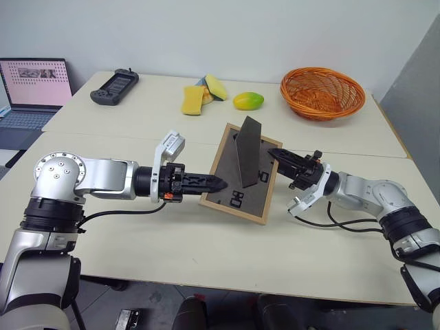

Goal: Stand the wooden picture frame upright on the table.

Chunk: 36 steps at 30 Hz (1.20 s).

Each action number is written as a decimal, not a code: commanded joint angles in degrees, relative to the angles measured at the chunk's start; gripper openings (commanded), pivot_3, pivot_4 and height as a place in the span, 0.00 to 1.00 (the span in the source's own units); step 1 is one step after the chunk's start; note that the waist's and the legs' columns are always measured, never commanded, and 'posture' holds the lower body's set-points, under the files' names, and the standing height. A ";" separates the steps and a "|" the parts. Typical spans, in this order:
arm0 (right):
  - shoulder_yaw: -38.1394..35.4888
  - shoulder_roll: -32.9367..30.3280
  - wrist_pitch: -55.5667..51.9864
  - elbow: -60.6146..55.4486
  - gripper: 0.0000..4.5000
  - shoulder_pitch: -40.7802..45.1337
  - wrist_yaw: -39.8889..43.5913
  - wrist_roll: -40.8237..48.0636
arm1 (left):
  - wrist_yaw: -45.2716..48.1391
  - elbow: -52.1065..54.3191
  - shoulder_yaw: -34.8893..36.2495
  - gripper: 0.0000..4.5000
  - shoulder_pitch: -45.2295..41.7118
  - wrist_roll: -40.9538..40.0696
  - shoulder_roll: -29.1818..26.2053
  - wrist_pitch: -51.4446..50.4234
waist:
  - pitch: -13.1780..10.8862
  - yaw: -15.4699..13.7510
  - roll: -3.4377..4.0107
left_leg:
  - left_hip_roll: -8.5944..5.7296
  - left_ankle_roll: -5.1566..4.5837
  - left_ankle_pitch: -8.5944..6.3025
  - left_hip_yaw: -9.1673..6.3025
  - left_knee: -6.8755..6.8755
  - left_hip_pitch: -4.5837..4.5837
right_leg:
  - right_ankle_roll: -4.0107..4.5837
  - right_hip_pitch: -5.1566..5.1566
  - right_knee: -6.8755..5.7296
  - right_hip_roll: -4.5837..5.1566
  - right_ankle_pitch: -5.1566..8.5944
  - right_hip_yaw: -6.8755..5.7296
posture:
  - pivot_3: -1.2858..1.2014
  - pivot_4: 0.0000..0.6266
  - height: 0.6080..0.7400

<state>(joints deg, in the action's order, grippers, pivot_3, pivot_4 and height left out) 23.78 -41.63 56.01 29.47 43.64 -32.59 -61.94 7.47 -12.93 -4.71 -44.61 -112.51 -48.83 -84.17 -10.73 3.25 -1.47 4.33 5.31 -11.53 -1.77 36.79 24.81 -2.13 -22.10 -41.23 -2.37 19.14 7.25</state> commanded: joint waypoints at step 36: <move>-0.95 3.35 7.70 11.08 0.29 2.76 21.39 28.32 | 33.94 37.14 24.55 0.68 25.11 35.87 -8.58 23.04 | 0.00 0.18 0.00 | -0.01 -0.16 -0.10 0.09 -0.02 -0.01 | 0.01 0.08 0.09 0.08 0.00 0.00 | 0.52 0.24 1.00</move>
<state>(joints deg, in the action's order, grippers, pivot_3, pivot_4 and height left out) 24.36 -39.21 62.25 38.98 44.11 -16.31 -43.57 39.82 20.34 15.44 -20.91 -77.68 -57.99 -64.58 -10.73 3.43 -1.47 4.33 5.14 -11.63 -1.67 36.78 24.80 -2.12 -22.01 -41.12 -2.28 19.14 7.24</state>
